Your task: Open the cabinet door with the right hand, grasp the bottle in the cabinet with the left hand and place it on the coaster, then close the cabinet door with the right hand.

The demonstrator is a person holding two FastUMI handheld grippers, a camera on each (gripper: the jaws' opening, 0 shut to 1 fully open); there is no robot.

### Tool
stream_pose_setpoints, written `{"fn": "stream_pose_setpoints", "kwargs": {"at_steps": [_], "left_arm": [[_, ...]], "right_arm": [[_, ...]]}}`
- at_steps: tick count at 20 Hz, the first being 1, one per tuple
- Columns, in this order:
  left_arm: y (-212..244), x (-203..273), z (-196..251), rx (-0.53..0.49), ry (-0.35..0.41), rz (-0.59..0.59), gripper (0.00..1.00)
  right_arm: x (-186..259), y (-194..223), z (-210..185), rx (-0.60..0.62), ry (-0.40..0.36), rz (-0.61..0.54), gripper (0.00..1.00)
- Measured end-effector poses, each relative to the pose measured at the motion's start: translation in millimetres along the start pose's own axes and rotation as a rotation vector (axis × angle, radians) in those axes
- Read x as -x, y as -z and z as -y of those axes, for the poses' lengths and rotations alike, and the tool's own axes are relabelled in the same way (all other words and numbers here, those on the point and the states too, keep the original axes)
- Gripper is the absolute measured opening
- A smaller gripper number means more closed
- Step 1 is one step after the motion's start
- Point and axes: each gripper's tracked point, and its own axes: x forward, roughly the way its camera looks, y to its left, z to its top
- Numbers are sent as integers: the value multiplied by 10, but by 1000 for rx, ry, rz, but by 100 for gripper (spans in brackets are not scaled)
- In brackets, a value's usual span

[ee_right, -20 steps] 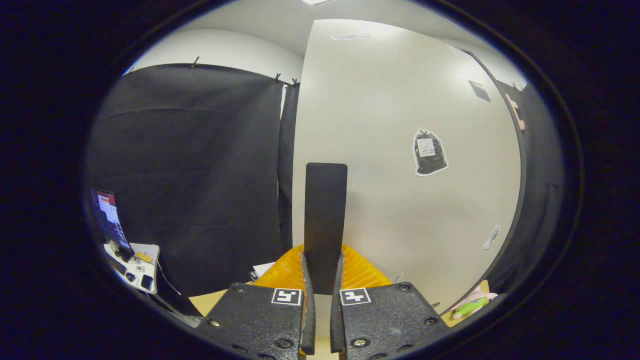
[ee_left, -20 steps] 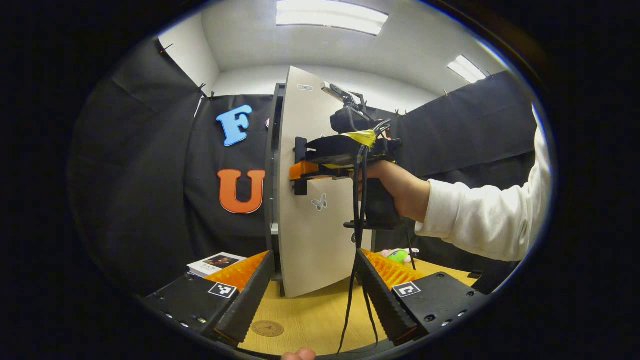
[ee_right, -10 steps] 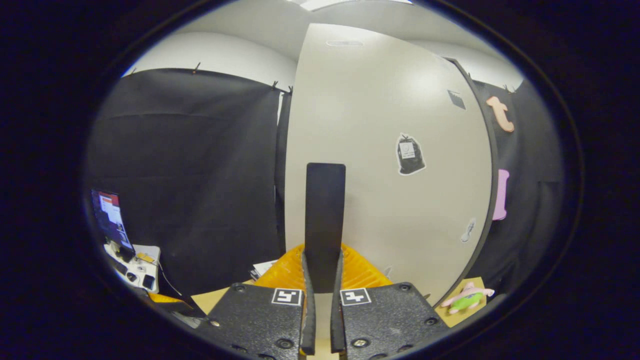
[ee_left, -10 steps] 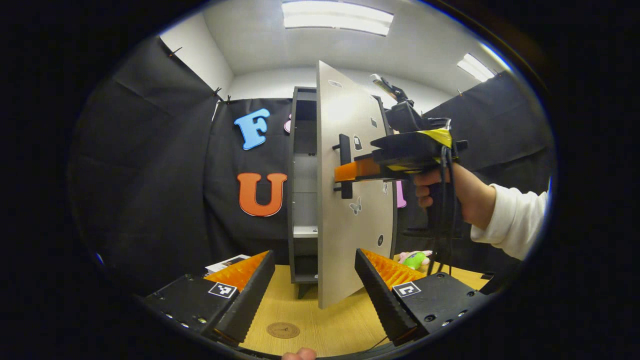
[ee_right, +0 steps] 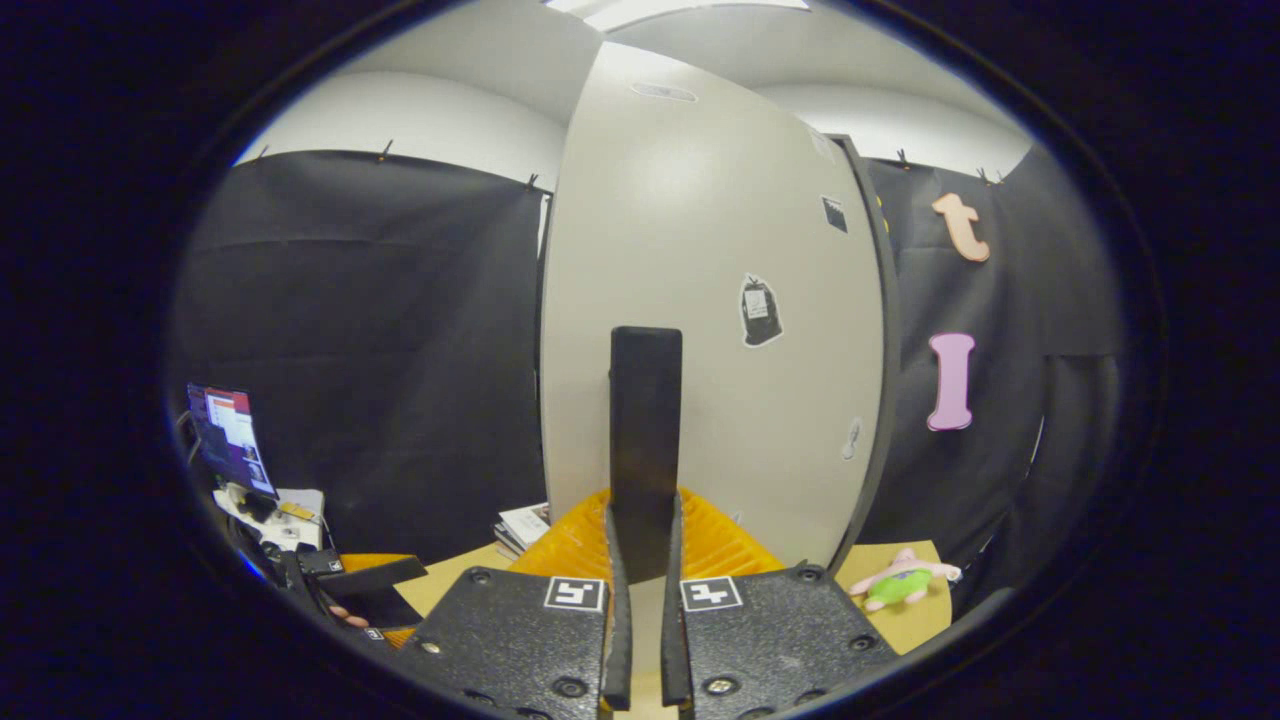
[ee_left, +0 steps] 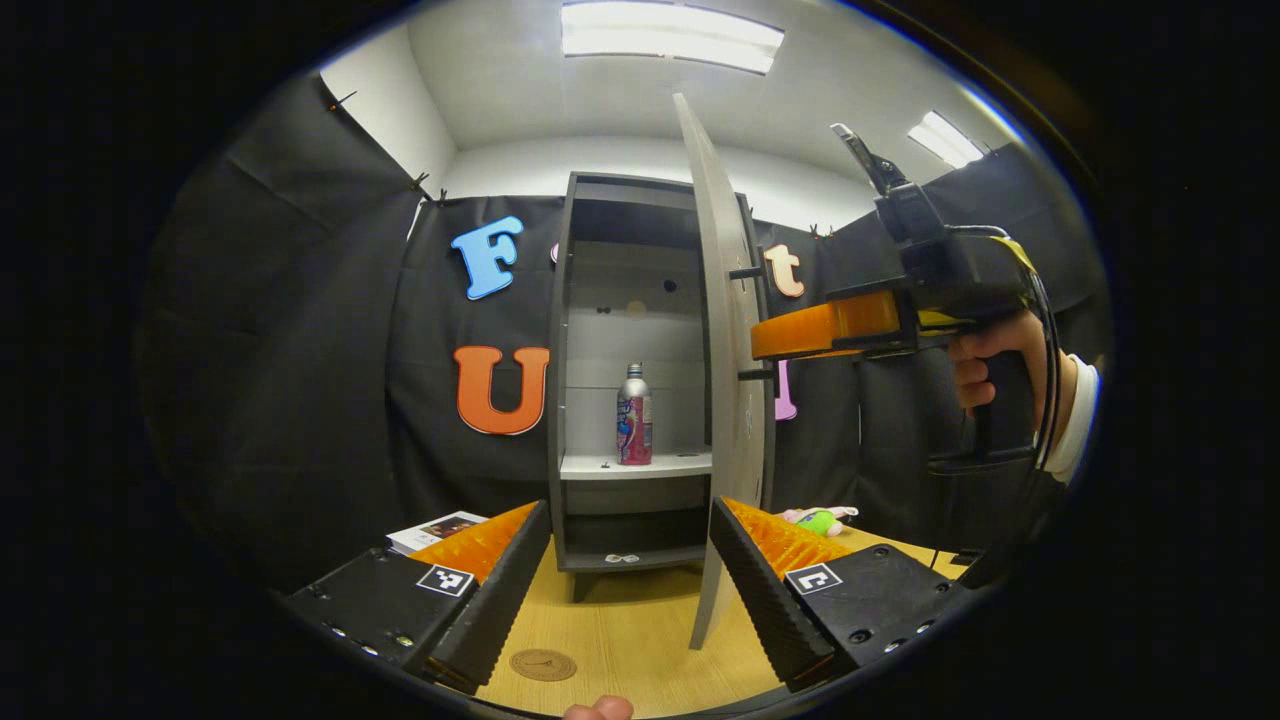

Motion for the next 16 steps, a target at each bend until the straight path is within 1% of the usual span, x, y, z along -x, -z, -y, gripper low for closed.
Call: {"fn": "stream_pose_setpoints", "kwargs": {"at_steps": [3,4,5,8,10,12,15,16], "left_arm": [[29,-18,128,6,26,-6,97],[36,-27,180,8,34,-8,100],[47,-47,218,8,42,-12,97],[79,-76,329,5,64,-23,97],[82,-98,415,7,79,-27,97],[124,-129,472,7,92,-34,97],[141,-135,546,7,103,-36,97],[146,-142,566,8,106,-36,100]], "right_arm": [[51,1,91,0,40,4,14],[89,12,122,5,56,5,13],[126,16,167,7,72,6,13],[283,33,339,-6,114,10,14],[388,55,475,-36,125,13,14],[455,57,598,-40,147,19,13],[581,74,806,-19,220,27,13],[617,83,905,-6,248,25,13]]}}
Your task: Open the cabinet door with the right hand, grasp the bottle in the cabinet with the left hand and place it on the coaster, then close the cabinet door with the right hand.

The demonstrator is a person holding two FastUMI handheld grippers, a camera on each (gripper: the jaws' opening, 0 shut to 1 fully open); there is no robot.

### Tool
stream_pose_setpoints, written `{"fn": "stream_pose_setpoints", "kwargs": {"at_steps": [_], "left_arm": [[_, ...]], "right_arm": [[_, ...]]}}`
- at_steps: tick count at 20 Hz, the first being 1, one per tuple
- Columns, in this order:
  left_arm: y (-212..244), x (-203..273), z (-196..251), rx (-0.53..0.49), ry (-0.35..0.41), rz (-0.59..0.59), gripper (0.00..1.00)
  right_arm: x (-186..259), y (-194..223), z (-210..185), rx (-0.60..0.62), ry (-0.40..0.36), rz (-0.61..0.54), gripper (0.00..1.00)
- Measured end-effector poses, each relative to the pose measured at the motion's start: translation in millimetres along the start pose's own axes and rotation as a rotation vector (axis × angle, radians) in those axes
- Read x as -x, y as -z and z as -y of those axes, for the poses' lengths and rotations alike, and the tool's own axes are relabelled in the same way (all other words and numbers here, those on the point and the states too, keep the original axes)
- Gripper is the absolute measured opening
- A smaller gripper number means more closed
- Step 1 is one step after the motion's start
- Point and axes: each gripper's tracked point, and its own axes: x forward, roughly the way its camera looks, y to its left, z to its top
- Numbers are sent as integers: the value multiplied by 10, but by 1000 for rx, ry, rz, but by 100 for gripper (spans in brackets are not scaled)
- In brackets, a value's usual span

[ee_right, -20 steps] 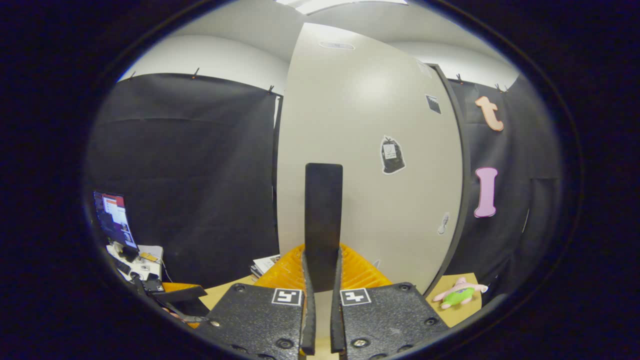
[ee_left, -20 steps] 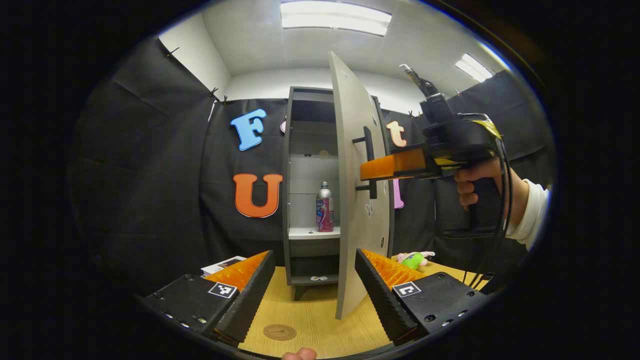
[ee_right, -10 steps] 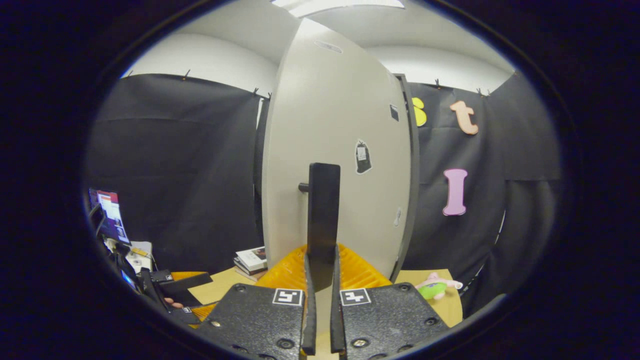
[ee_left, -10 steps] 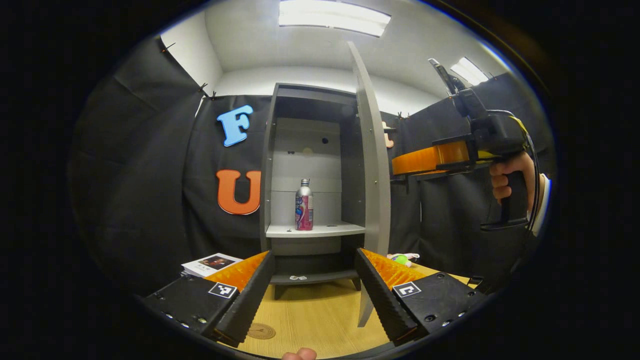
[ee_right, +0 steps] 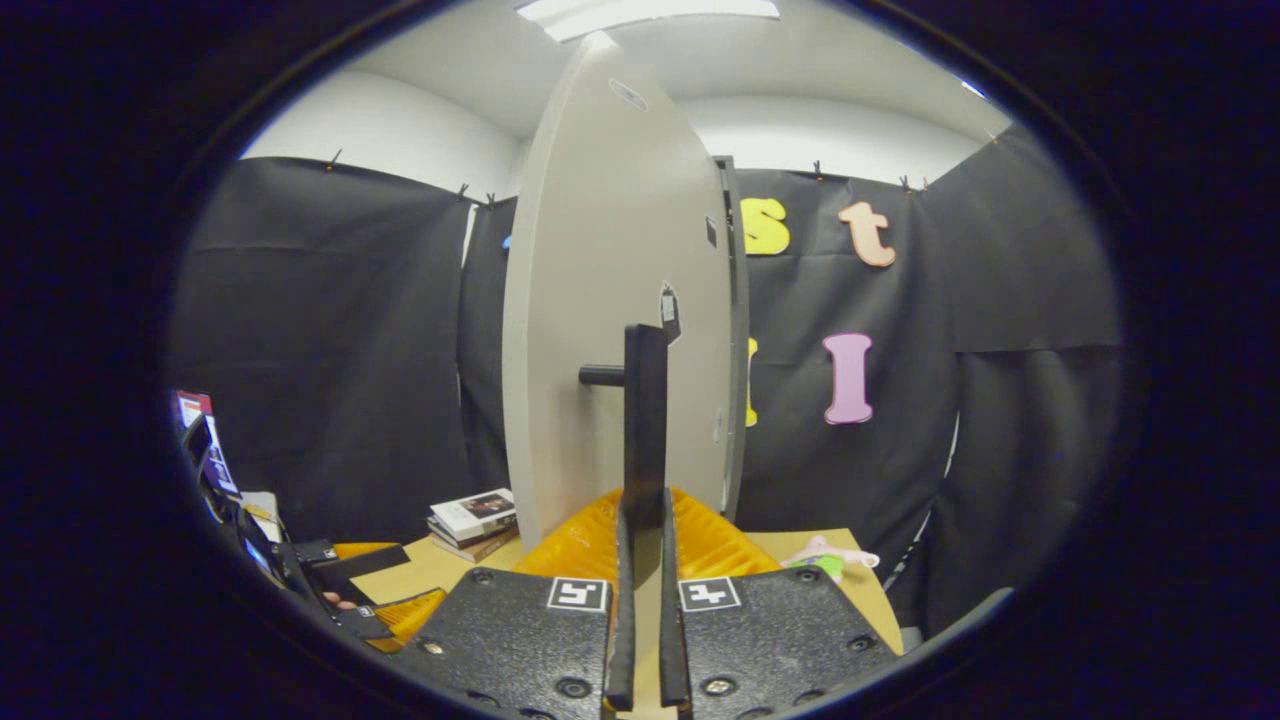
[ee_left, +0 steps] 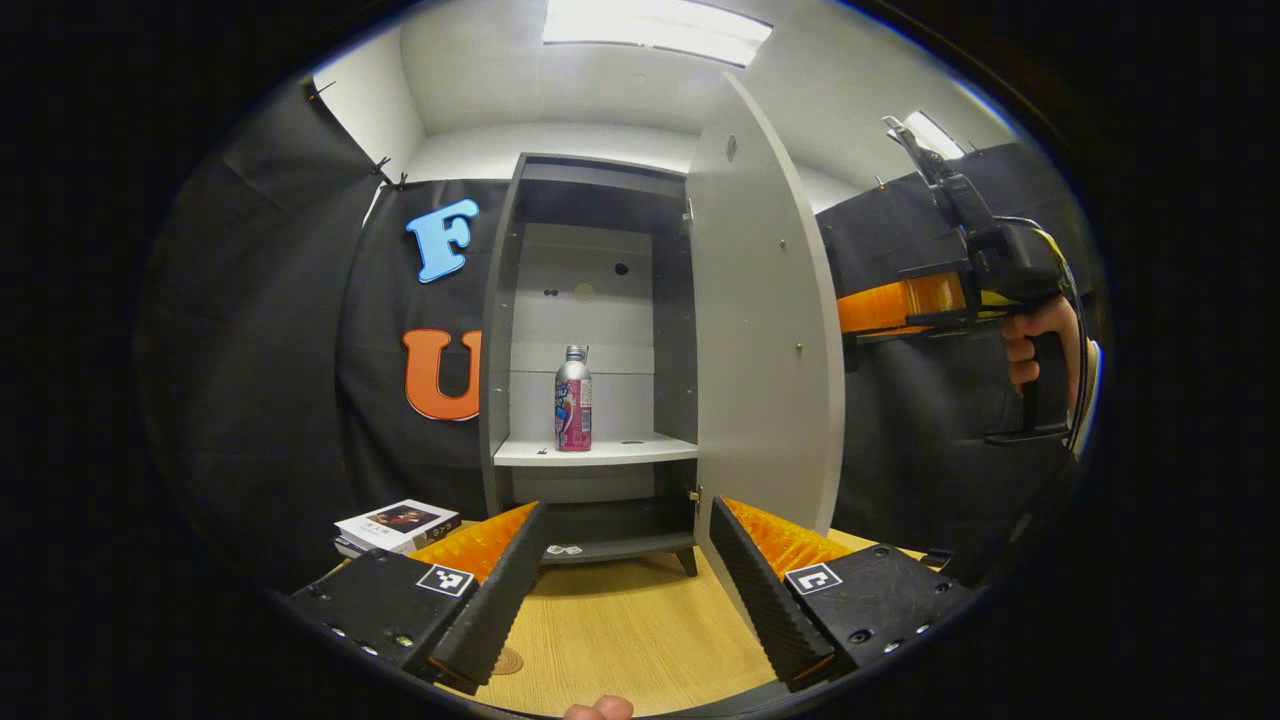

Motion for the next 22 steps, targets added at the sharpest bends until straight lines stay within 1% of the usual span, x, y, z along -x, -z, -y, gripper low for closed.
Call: {"fn": "stream_pose_setpoints", "kwargs": {"at_steps": [1,2,3,6,7,8,9,10,11,14,16,17,18,20,22], "left_arm": [[12,-12,17,2,4,-1,97],[18,-24,31,4,8,1,100],[22,-43,51,5,11,1,97],[21,-67,96,4,19,3,97],[19,-66,105,2,20,4,100],[23,-70,106,-3,20,3,97],[26,-68,97,-9,16,4,100],[37,-71,70,-13,10,4,100],[41,-72,55,-15,5,3,97],[48,-94,9,-15,-14,2,97],[46,-98,-44,-23,-34,5,97],[44,-104,-70,-25,-45,7,100],[53,-120,-99,-24,-54,8,97],[77,-150,-123,-17,-65,2,97],[62,-184,-169,-22,-80,4,97]], "right_arm": [[10,-13,90,4,23,-1,12],[28,13,113,1,40,-1,11],[41,13,162,-3,52,1,9],[78,16,377,-3,98,12,7],[88,16,464,3,115,16,6],[82,18,552,12,133,18,6],[80,15,636,14,149,21,6],[83,23,704,12,155,23,6],[83,27,718,-11,136,26,4],[90,44,686,-68,75,46,4],[193,72,770,-62,67,55,4],[251,80,799,-59,59,58,4],[290,101,811,-62,54,58,4],[346,107,795,-59,36,67,5],[390,126,850,-52,56,68,5]]}}
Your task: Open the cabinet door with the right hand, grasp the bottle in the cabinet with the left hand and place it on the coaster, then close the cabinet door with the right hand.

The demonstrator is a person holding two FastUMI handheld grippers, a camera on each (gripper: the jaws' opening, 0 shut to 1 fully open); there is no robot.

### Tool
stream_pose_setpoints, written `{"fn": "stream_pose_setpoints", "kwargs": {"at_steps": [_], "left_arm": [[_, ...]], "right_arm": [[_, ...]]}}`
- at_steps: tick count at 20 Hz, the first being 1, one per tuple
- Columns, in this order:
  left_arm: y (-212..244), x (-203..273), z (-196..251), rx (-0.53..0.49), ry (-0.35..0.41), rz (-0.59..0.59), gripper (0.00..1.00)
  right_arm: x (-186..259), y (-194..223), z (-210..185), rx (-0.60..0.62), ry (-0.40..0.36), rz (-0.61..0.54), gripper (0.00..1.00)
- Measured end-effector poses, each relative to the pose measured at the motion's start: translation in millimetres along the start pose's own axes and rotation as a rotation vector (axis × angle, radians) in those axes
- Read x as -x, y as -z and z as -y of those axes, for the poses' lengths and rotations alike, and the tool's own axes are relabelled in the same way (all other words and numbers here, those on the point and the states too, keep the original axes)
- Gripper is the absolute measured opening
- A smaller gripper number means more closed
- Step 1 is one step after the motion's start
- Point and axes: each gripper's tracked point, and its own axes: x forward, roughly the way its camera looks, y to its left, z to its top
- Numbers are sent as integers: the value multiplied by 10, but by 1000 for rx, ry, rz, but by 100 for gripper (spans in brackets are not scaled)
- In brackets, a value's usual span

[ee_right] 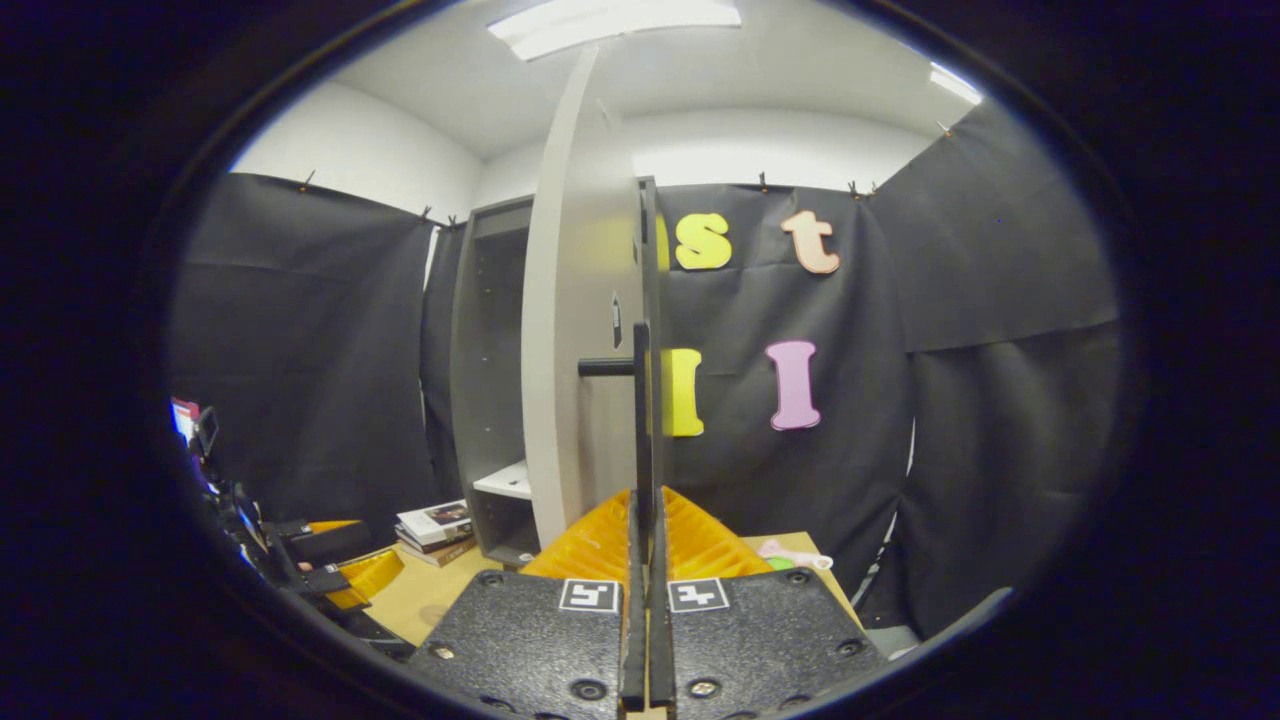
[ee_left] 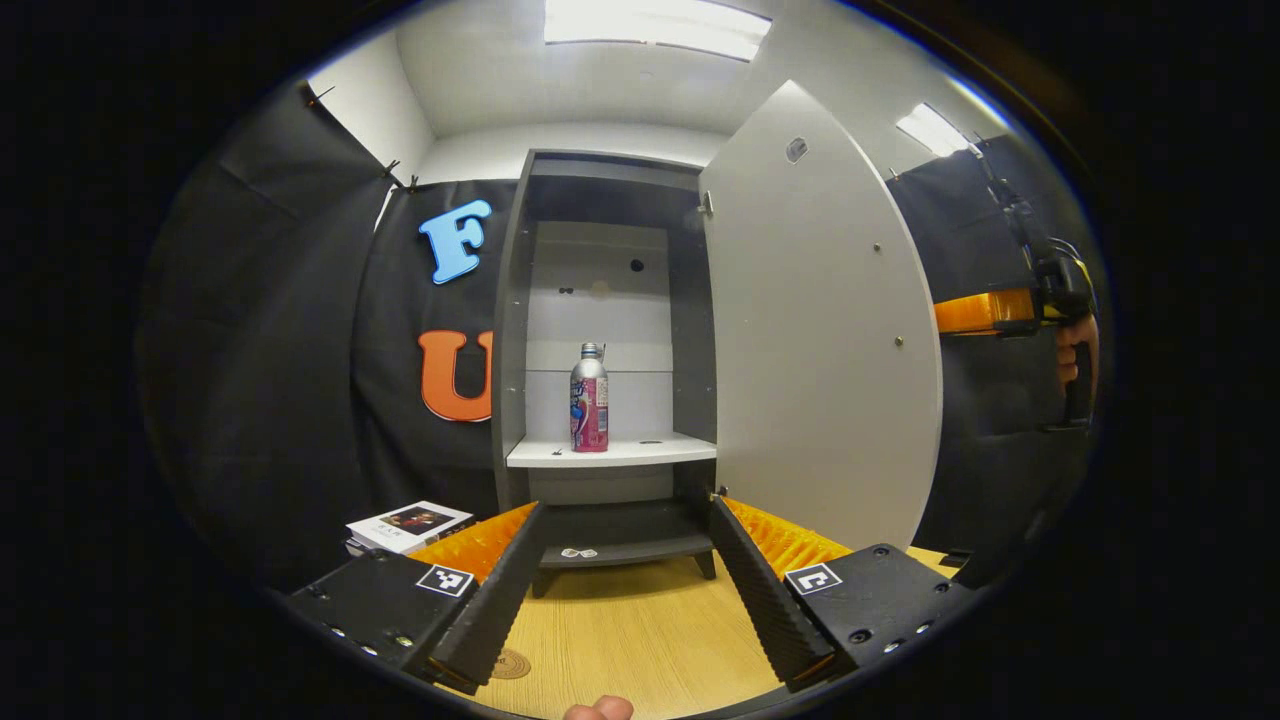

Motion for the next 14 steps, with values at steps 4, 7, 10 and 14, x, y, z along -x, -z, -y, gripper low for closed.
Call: {"fn": "stream_pose_setpoints", "kwargs": {"at_steps": [4,7,10,14], "left_arm": [[12,-222,-111,0,-23,-6,97],[-19,-496,-105,12,10,-11,97],[-39,-785,-231,17,-9,-14,97],[-2,-1438,-394,15,-22,-35,96]], "right_arm": [[77,-31,346,50,116,41,5],[51,114,549,23,179,7,42],[-14,100,637,-4,203,21,65],[-69,79,748,-2,225,27,90]]}}
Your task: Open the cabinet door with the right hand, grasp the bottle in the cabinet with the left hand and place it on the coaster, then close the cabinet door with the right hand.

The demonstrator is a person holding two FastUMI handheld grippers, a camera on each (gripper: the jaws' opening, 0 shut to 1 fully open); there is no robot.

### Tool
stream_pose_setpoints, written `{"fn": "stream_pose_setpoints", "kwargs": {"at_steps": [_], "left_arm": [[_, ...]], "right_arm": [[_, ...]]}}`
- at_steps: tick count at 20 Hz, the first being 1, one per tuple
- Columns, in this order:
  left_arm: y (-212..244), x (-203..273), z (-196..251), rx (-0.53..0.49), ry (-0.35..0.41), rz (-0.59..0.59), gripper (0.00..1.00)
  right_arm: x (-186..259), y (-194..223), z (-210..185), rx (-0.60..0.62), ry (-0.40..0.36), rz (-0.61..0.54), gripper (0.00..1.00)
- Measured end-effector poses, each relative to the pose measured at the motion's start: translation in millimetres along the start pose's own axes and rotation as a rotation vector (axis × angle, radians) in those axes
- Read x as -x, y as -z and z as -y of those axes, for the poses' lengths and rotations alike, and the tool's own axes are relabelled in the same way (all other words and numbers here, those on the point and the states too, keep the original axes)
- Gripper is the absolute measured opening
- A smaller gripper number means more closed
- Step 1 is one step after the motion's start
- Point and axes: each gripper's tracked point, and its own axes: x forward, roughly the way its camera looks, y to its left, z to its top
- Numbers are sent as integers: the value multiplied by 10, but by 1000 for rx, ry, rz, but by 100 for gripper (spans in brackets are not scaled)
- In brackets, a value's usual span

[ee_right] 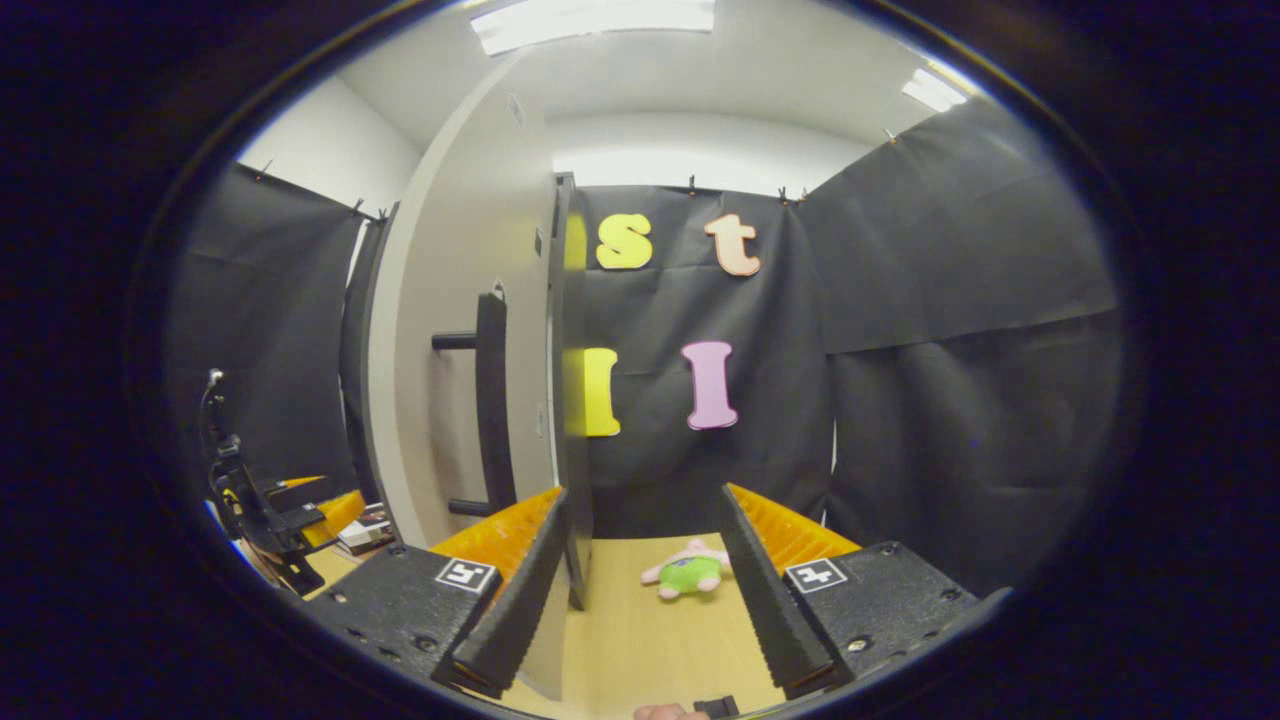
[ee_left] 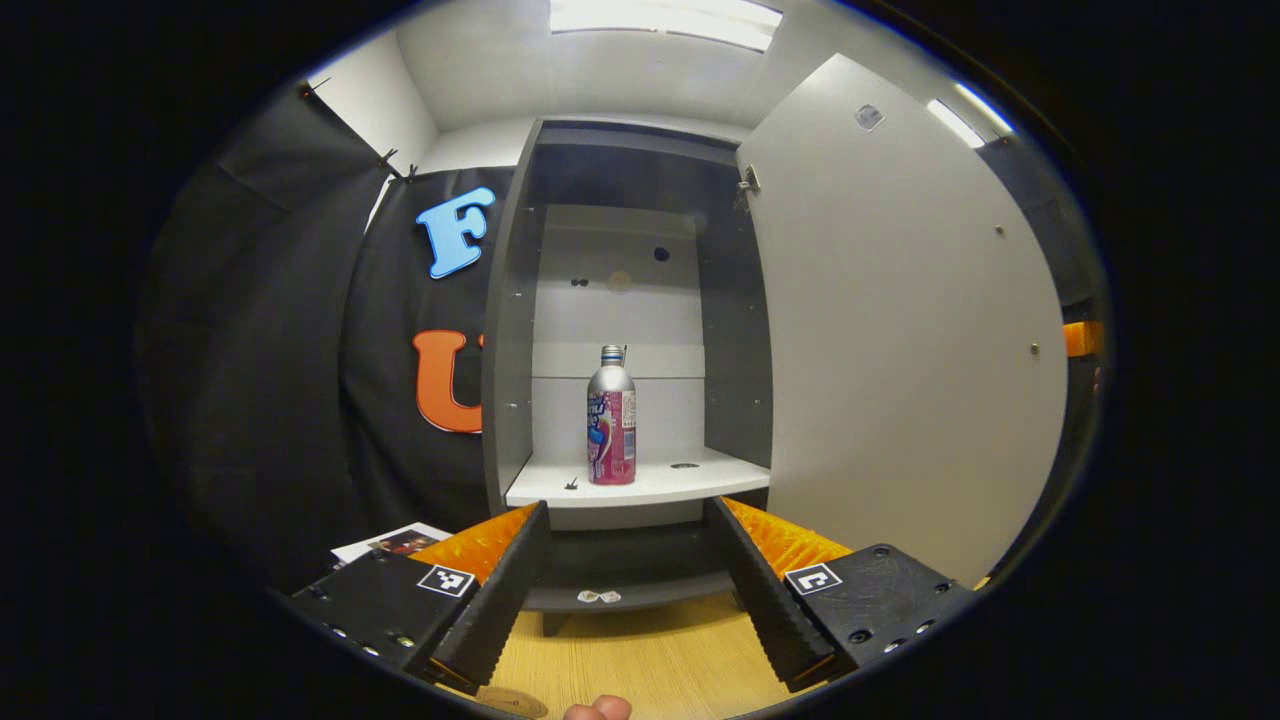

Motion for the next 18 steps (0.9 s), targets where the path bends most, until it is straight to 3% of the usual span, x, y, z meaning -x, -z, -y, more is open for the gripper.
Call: {"fn": "stream_pose_setpoints", "kwargs": {"at_steps": [2,6,11,18], "left_arm": [[62,-343,-110,16,-25,-30,100],[86,-998,-369,30,-122,-52,97],[95,-1689,-396,37,-119,-70,95],[-122,-2148,-430,28,-130,-30,95]], "right_arm": [[-15,-30,-47,-6,-18,16,94],[-12,-7,-10,-3,-18,13,94],[-1,109,171,-33,33,-30,94],[6,195,401,-94,88,-57,93]]}}
